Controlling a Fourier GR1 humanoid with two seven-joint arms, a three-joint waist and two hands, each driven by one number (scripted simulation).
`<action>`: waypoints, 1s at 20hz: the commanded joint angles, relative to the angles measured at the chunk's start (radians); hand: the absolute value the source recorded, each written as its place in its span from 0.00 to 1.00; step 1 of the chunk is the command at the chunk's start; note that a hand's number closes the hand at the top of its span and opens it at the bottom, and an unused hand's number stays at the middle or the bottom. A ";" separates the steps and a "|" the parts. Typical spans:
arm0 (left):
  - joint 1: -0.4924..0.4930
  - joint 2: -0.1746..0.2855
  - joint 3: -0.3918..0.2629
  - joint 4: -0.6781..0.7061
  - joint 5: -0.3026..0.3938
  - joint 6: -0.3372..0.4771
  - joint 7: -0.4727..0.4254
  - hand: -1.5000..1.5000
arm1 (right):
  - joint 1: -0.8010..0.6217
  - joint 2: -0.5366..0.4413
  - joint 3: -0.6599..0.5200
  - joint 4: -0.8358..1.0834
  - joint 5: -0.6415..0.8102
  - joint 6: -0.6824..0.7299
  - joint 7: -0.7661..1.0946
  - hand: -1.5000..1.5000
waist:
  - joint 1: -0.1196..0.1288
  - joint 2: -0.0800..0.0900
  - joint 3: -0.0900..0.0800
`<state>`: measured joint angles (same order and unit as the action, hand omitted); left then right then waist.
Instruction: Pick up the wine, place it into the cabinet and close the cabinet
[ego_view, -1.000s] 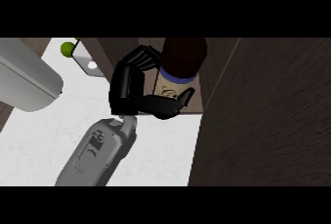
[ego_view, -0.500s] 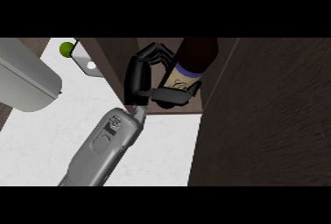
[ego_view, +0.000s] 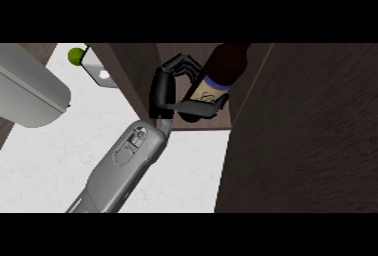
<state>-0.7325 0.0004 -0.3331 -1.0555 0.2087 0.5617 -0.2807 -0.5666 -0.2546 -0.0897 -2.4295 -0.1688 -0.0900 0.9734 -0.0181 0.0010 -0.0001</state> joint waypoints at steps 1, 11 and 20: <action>-0.038 0.000 -0.020 0.068 0.064 0.007 -0.020 1.00 | -0.038 0.010 0.032 -0.040 -0.035 -0.027 0.045 0.00 | 0.001 0.000 -0.001; 0.006 0.000 -0.019 0.274 0.135 -0.027 -0.201 1.00 | 0.042 0.009 -0.050 -0.088 -0.147 0.026 0.018 0.00 | -0.005 0.001 0.000; -0.057 0.000 -0.043 0.497 0.185 0.009 -0.361 1.00 | 0.051 0.024 -0.004 -0.089 -0.097 0.037 0.001 0.00 | -0.012 0.004 0.000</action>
<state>-0.7849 0.0004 -0.3950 -0.6310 0.3829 0.5737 -0.5764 -0.5817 -0.2428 -0.1017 -2.4135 -0.1986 -0.0715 0.9648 -0.0342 0.0047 -0.0005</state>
